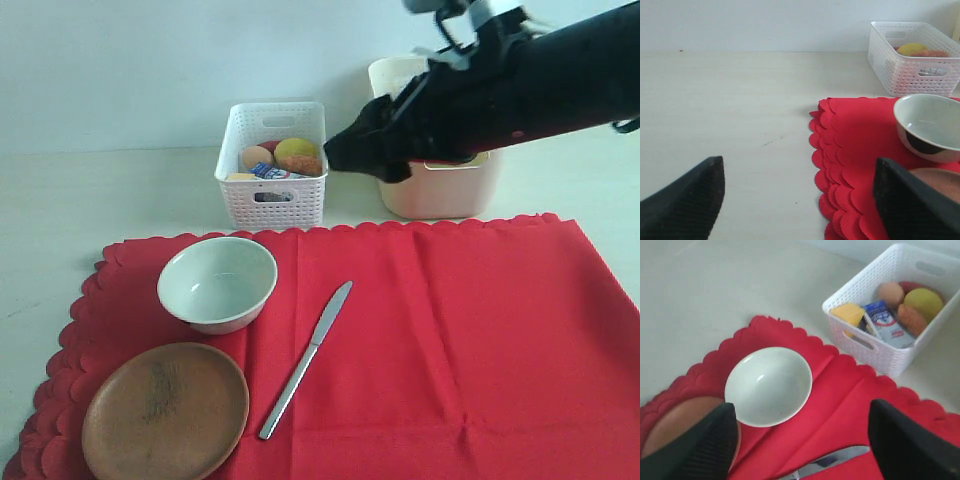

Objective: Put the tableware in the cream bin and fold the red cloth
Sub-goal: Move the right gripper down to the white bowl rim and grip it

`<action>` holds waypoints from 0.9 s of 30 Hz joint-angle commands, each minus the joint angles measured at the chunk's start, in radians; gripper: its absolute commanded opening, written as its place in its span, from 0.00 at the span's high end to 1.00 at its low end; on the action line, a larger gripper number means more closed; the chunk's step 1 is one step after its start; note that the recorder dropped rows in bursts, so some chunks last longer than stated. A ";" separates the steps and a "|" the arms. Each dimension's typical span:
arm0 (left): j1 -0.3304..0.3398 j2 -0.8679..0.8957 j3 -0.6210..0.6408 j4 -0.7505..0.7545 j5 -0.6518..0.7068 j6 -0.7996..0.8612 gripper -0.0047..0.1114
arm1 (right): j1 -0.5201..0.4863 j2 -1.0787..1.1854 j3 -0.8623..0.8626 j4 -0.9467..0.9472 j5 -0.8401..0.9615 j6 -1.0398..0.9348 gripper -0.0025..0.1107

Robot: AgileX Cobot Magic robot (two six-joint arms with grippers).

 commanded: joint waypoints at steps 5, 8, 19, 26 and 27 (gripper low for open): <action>-0.005 -0.004 0.003 0.001 -0.011 -0.002 0.29 | 0.108 0.286 -0.197 -0.338 0.073 0.323 0.35; -0.005 -0.004 0.003 0.001 -0.011 -0.002 0.29 | 0.130 0.378 -0.285 -0.422 0.112 0.422 0.35; -0.005 -0.004 0.003 0.001 -0.011 -0.002 0.29 | 0.159 0.646 -0.589 -0.583 0.188 0.624 0.36; -0.005 -0.004 0.003 0.001 -0.011 -0.002 0.29 | 0.159 0.764 -0.689 -0.577 0.249 0.649 0.45; -0.005 -0.004 0.003 0.001 -0.011 -0.002 0.29 | 0.159 0.776 -0.696 -0.579 0.256 0.659 0.48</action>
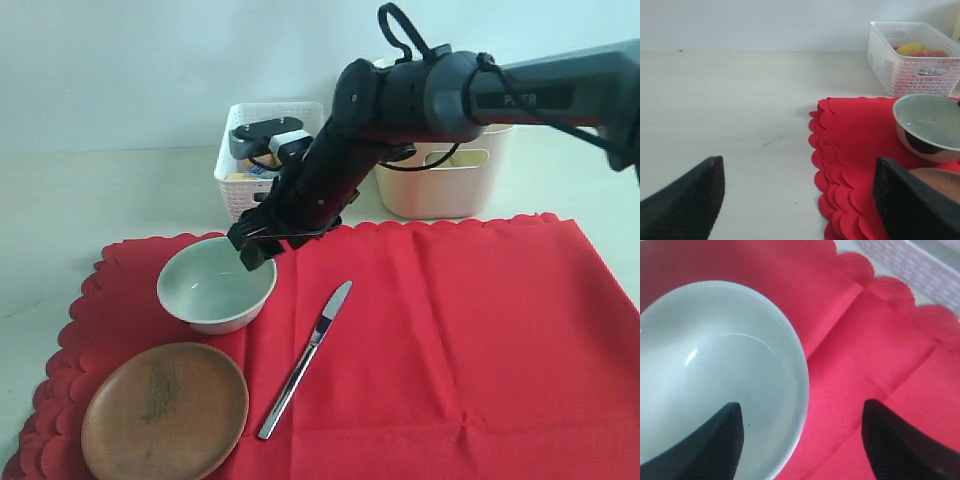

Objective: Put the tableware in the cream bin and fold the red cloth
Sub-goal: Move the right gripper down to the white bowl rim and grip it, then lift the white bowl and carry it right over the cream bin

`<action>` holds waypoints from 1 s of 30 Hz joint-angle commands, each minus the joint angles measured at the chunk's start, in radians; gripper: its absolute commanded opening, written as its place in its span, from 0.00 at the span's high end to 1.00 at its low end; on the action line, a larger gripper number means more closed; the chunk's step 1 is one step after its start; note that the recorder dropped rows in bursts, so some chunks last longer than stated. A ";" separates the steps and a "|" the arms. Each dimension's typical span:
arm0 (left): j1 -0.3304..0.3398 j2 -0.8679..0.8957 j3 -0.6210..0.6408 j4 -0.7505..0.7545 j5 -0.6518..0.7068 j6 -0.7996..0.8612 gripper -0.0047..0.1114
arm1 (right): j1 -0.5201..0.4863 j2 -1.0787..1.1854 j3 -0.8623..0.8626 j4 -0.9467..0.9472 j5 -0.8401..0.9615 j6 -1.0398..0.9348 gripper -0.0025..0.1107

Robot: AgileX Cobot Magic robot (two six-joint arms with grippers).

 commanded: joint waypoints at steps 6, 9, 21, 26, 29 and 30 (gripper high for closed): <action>-0.005 -0.004 0.003 0.001 -0.011 -0.002 0.29 | 0.002 0.058 -0.044 -0.023 0.029 0.023 0.75; -0.005 -0.004 0.003 0.001 -0.011 -0.002 0.29 | 0.002 0.037 -0.044 -0.023 0.007 0.025 0.90; -0.005 -0.004 0.003 0.001 -0.011 -0.002 0.29 | 0.002 -0.161 -0.044 -0.003 -0.007 0.029 0.98; -0.005 -0.004 0.003 0.001 -0.011 -0.002 0.29 | -0.043 -0.285 -0.044 -0.003 -0.018 0.021 0.98; -0.005 -0.004 0.003 0.001 -0.011 -0.002 0.29 | -0.108 -0.344 -0.044 -0.003 -0.026 0.021 0.98; -0.005 -0.004 0.003 0.001 -0.011 -0.002 0.29 | -0.136 -0.355 -0.044 -0.003 -0.037 0.021 0.98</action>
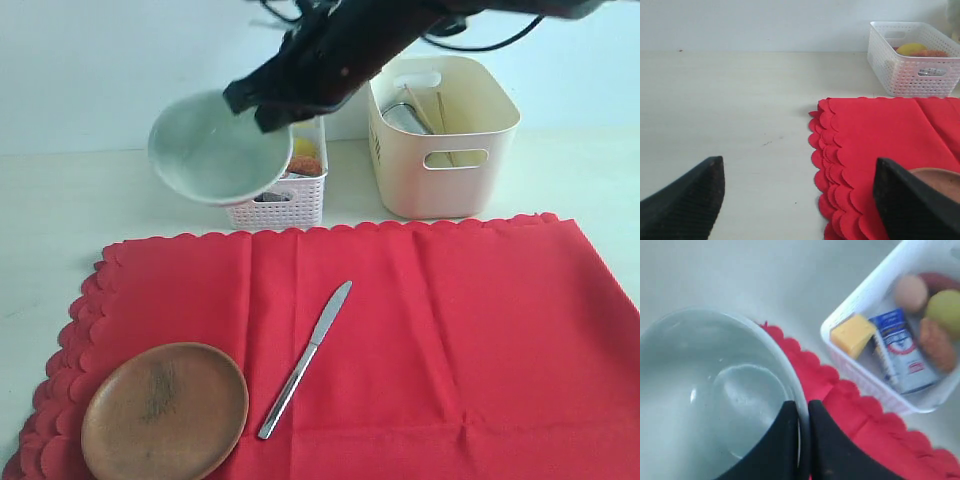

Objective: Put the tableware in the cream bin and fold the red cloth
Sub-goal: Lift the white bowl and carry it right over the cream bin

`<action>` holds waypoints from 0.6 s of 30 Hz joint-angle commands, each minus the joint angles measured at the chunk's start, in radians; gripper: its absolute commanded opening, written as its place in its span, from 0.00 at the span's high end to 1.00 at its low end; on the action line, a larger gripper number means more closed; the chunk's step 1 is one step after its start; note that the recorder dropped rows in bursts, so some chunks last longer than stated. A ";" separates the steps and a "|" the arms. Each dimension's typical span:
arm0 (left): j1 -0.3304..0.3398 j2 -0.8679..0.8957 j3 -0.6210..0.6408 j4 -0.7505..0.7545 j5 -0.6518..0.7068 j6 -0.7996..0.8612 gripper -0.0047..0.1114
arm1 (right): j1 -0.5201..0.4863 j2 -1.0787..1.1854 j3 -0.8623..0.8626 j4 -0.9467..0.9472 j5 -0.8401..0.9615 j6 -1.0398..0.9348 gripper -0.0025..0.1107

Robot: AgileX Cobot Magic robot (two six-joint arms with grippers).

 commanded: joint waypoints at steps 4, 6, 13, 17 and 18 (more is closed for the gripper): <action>-0.005 -0.004 0.003 0.001 -0.011 -0.002 0.29 | -0.204 -0.092 -0.009 0.027 -0.088 -0.005 0.98; -0.005 -0.004 0.003 0.001 -0.011 -0.002 0.29 | -0.255 -0.085 -0.009 0.032 -0.123 -0.005 0.98; -0.005 -0.004 0.003 0.001 -0.011 -0.002 0.29 | -0.404 0.023 -0.045 0.078 -0.295 -0.007 0.98; -0.005 -0.004 0.003 0.001 -0.011 -0.002 0.29 | -0.442 0.151 -0.167 0.078 -0.269 -0.007 0.98; -0.005 -0.004 0.003 0.001 -0.011 -0.002 0.29 | -0.449 0.187 -0.201 0.078 -0.259 -0.007 0.98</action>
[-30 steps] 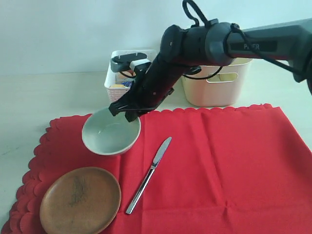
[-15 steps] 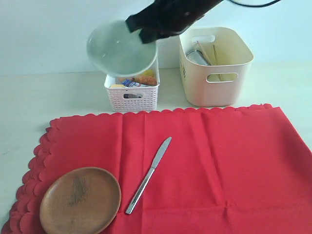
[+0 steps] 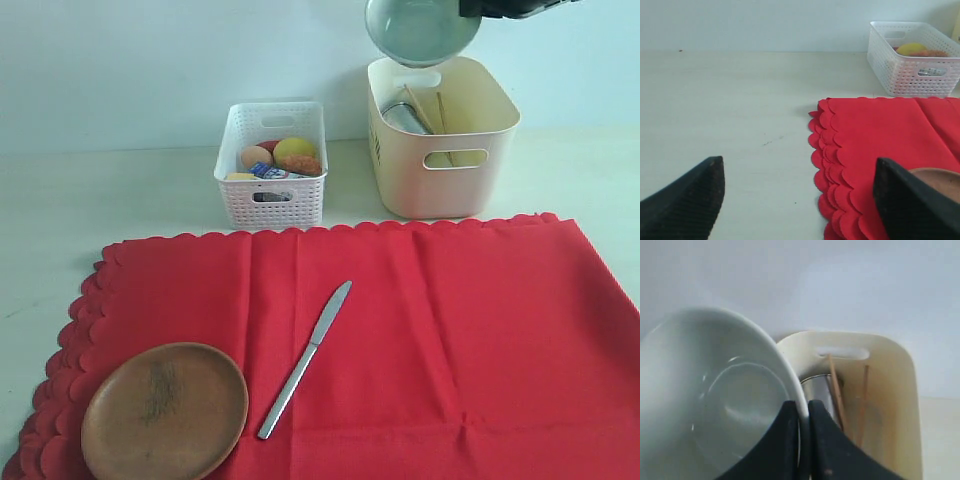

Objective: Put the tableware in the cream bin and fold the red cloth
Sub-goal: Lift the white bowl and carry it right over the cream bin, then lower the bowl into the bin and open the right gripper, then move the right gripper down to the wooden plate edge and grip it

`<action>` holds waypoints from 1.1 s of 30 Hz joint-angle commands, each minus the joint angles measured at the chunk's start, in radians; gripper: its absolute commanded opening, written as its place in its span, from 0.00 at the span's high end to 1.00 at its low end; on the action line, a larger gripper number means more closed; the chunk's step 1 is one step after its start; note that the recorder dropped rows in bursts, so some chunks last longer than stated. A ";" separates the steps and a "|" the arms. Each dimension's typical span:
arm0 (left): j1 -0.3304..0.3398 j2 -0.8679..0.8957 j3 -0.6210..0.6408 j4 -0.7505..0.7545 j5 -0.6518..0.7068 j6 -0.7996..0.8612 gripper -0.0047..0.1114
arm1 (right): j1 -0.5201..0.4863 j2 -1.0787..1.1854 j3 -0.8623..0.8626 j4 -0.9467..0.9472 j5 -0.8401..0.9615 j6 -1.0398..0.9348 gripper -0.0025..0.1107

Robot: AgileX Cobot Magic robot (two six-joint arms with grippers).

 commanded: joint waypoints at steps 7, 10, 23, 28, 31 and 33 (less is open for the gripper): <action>-0.005 -0.004 0.003 0.001 -0.011 -0.002 0.29 | -0.064 0.294 -0.274 -0.035 0.060 -0.004 0.98; -0.005 -0.004 0.003 0.001 -0.011 -0.002 0.29 | -0.066 0.325 -0.287 -0.080 0.066 -0.004 0.98; -0.005 -0.004 0.003 0.001 -0.011 -0.002 0.29 | -0.064 0.280 -0.287 -0.164 0.159 -0.043 0.37; -0.005 -0.004 0.003 0.001 -0.011 -0.002 0.29 | -0.064 0.125 -0.287 -0.022 0.394 -0.075 0.37; -0.005 -0.004 0.003 0.001 -0.011 -0.002 0.29 | -0.059 0.071 -0.287 0.173 0.568 -0.164 0.38; -0.005 -0.004 0.003 0.001 -0.011 -0.002 0.29 | -0.050 0.059 -0.287 0.183 0.614 -0.164 0.39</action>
